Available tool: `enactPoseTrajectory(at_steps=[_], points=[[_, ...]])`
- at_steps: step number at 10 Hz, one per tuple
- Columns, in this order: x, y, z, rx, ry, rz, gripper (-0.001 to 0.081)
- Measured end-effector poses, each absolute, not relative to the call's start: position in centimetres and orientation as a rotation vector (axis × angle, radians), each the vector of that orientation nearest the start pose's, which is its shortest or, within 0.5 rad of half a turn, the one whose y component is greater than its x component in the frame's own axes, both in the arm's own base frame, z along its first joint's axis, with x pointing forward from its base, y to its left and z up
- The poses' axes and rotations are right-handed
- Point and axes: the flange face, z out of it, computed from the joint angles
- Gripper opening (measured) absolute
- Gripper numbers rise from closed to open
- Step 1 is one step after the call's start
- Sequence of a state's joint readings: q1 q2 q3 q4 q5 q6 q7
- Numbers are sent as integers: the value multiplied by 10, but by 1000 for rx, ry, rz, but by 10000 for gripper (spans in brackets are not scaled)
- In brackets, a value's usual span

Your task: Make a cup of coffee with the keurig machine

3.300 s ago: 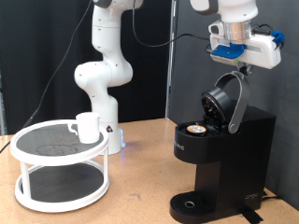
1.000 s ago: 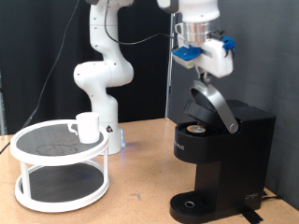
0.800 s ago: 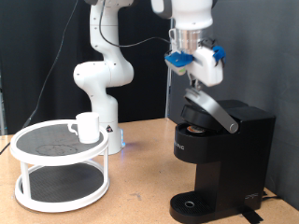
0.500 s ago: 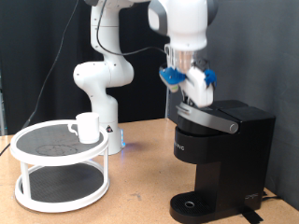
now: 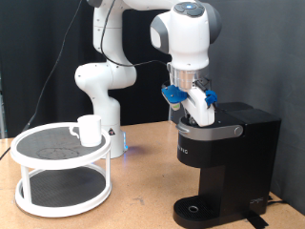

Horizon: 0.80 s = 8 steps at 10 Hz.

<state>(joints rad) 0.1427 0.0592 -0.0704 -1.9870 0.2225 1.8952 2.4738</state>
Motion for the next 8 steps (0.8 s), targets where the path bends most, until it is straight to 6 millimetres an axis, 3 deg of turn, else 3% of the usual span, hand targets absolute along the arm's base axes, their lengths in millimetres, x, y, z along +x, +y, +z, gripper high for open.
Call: enactPoseTrajectory(at_steps=[3,6,8], points=[[551,58,425,-1034,3016,376,0],[554,70,431,-1070,2916,509,0],[557,80,455,-1116,2799,624,0]])
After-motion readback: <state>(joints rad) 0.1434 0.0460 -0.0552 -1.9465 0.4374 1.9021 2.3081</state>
